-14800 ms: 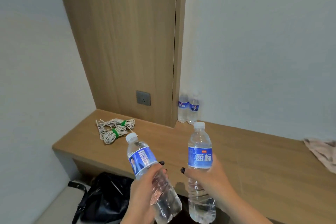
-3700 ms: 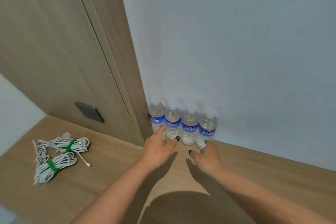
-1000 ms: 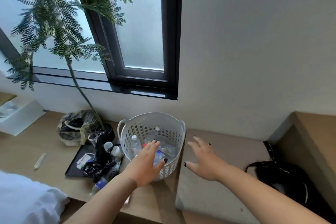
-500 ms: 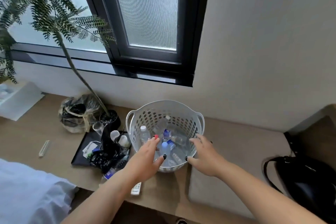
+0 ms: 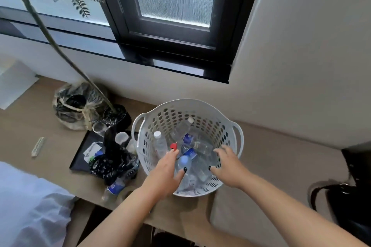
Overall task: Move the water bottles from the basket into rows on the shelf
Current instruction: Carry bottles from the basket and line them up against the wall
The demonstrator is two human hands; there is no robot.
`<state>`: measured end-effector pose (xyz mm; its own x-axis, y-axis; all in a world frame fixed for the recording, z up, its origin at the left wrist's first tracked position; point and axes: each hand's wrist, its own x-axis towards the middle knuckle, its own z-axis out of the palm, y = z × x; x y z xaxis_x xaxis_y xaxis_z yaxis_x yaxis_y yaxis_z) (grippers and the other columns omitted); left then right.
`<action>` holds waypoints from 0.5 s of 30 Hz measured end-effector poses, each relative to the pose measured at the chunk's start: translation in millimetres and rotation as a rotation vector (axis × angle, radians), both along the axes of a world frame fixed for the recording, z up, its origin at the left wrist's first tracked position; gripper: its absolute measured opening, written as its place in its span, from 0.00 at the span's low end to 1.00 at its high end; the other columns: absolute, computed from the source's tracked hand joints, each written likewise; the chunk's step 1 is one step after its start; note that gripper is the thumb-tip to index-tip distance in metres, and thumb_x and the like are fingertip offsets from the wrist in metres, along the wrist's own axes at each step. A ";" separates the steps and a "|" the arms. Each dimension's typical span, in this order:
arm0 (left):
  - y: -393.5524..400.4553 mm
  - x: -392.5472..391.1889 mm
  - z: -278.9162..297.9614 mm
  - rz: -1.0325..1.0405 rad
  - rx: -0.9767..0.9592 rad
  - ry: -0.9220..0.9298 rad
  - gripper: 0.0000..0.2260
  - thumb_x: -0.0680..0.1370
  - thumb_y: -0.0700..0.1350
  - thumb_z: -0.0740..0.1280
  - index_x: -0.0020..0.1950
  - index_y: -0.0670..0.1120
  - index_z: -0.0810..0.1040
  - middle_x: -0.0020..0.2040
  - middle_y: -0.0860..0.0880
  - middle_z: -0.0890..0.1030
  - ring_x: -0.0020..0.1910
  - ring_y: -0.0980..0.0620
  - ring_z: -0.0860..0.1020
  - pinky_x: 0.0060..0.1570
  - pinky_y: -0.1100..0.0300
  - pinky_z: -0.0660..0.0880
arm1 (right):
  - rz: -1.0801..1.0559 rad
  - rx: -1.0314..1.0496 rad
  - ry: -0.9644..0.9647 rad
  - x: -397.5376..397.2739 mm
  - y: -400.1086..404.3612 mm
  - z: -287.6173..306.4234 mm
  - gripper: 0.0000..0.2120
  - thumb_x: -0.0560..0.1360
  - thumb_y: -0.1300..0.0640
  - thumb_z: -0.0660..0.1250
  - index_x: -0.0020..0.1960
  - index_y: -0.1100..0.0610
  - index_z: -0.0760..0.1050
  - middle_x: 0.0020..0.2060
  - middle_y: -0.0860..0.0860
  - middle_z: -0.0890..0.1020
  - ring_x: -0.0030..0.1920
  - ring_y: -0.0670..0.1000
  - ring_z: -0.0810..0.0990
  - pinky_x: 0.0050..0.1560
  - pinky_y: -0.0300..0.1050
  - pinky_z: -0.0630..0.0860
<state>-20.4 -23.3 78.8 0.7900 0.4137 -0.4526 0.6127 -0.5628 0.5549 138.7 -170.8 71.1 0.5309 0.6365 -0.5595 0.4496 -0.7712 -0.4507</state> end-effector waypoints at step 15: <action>77.7 36.0 -131.0 -0.068 0.014 -0.009 0.28 0.81 0.50 0.60 0.79 0.49 0.54 0.79 0.53 0.56 0.77 0.56 0.54 0.70 0.65 0.50 | -0.279 -0.172 0.166 28.1 85.4 -202.6 0.26 0.74 0.57 0.66 0.70 0.62 0.65 0.68 0.60 0.67 0.63 0.59 0.74 0.64 0.49 0.73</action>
